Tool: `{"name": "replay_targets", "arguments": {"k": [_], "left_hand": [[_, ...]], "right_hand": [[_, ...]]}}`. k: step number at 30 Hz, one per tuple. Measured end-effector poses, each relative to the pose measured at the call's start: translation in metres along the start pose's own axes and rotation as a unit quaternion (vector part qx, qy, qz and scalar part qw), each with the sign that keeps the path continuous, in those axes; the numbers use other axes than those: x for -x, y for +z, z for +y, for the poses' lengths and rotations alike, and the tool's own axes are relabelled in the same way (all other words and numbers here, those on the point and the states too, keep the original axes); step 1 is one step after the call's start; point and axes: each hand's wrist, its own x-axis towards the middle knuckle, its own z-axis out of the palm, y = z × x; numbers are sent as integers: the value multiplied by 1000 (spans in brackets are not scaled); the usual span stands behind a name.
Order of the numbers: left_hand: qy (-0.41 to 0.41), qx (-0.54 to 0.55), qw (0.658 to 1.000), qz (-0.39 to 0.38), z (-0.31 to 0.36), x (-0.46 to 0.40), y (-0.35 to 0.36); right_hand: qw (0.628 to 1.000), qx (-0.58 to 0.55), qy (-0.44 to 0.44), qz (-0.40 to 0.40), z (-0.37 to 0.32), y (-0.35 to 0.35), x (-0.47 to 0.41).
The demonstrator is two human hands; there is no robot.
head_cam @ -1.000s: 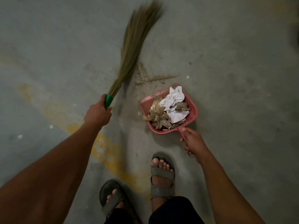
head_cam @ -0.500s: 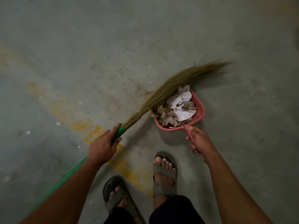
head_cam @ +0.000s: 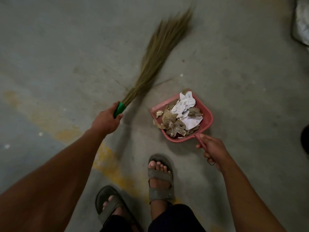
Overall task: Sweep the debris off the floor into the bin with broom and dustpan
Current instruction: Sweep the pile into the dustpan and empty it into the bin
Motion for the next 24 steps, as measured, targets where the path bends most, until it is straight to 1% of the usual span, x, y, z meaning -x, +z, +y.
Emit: {"name": "replay_targets", "arguments": {"k": [5,7,10,14,17,21,24], "left_hand": [[83,-55,993,-60,-12,29,26],[118,-69,988,-70,-17,48,33],[160,-51,984,-58,-21,74,36],[175,-37,984,-15,-27,94,36],[150,5,988,35,-29,100,25],[59,89,990,94,-37,101,8],[-1,99,987,130,-49,100,1]], "right_hand": [[1000,3,-14,17,-12,-2,-11],[1000,12,-14,19,-15,-3,-11],[1000,12,-23,11,-12,-2,-9],[999,4,-33,1,-7,-2,-4],[999,2,-33,-7,-4,-1,-1],[1000,3,-28,-12,-1,2,4],[1000,-3,-22,-18,5,6,7]]}}
